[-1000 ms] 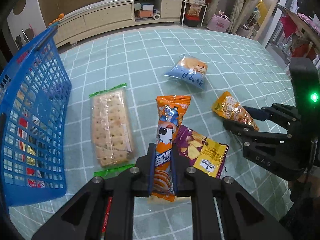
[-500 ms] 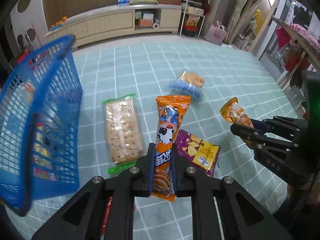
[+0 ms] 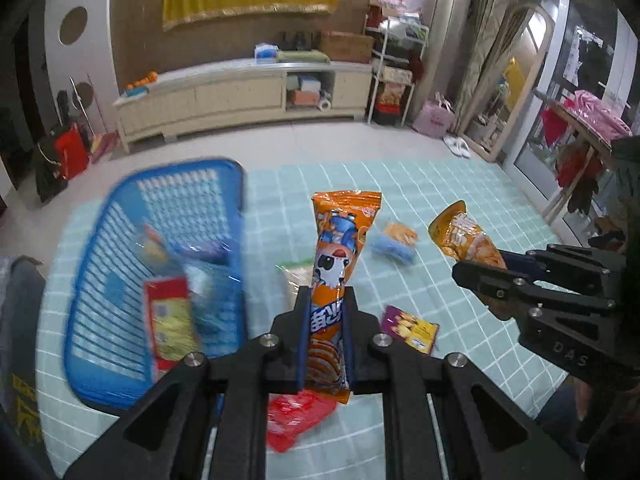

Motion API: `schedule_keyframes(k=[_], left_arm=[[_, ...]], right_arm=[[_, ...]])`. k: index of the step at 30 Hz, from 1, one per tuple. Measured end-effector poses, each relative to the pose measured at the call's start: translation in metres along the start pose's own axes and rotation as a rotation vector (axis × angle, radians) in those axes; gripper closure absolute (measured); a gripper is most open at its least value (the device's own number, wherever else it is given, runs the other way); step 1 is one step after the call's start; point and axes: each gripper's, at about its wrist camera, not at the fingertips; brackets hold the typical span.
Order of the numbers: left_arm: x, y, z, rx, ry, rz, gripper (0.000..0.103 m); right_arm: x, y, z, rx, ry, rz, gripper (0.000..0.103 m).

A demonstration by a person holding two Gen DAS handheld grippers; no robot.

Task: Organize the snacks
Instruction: 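Carry the sausage stick and chips pouch over the blue basket and release both inside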

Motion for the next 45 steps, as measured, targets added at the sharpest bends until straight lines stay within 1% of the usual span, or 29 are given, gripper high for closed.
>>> schedule_keyframes(k=[3,6,9,12,14,19,25,34,35,36,37,38,39,41,45], left_arm=[[0.004,0.016,-0.018,0.007,0.004,0.027,0.090],[0.007,0.029,-0.039,0.049,0.016,0.051,0.090],[0.010,0.040,-0.063,0.076,0.039,0.069,0.090],[0.006,0.043,-0.079,0.098,0.049,0.068,0.090],[0.006,0.043,-0.091,0.109,0.062,0.053,0.090],[0.008,0.038,-0.118,0.096,0.099,0.030,0.090],[0.010,0.023,-0.137,0.095,0.102,-0.008,0.090],[0.016,0.002,-0.164,0.097,0.132,-0.037,0.090],[0.016,-0.001,-0.166,0.099,0.136,-0.041,0.090],[0.016,-0.003,-0.168,0.101,0.139,-0.043,0.090],[0.015,-0.006,-0.169,0.104,0.141,-0.046,0.090],[0.015,-0.007,-0.169,0.106,0.139,-0.048,0.090],[0.015,-0.008,-0.169,0.108,0.135,-0.050,0.090],[0.013,-0.010,-0.169,0.108,0.131,-0.055,0.090],[0.011,-0.009,-0.167,0.089,0.131,-0.059,0.090]], right_arm=[[0.014,0.006,-0.022,0.027,0.022,0.023,0.082],[0.029,0.005,-0.045,0.024,0.061,0.035,0.082],[0.042,0.003,-0.063,0.056,0.088,0.036,0.082],[0.054,-0.001,-0.078,0.075,0.106,0.033,0.082],[0.063,-0.006,-0.087,0.086,0.120,0.030,0.081],[0.084,-0.031,-0.106,0.093,0.159,0.002,0.081],[0.099,-0.066,-0.121,0.093,0.188,-0.057,0.081],[0.115,-0.117,-0.132,0.087,0.205,-0.137,0.079],[0.116,-0.123,-0.134,0.083,0.208,-0.145,0.077],[0.117,-0.126,-0.135,0.077,0.218,-0.147,0.068],[0.117,-0.131,-0.138,0.045,0.242,-0.143,0.059],[0.116,-0.131,-0.140,0.008,0.253,-0.138,0.040],[0.116,-0.132,-0.140,-0.018,0.255,-0.127,0.026],[0.113,-0.127,-0.139,-0.037,0.247,-0.090,0.016],[0.108,-0.112,-0.133,-0.026,0.218,-0.049,0.010]])
Point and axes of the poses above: each gripper's, at about its wrist camera, not at the fingertips, and y roughly against the way its jaws point, z to its right, x to its top, and after that the axes turned 6 degrees about -z, right-handed
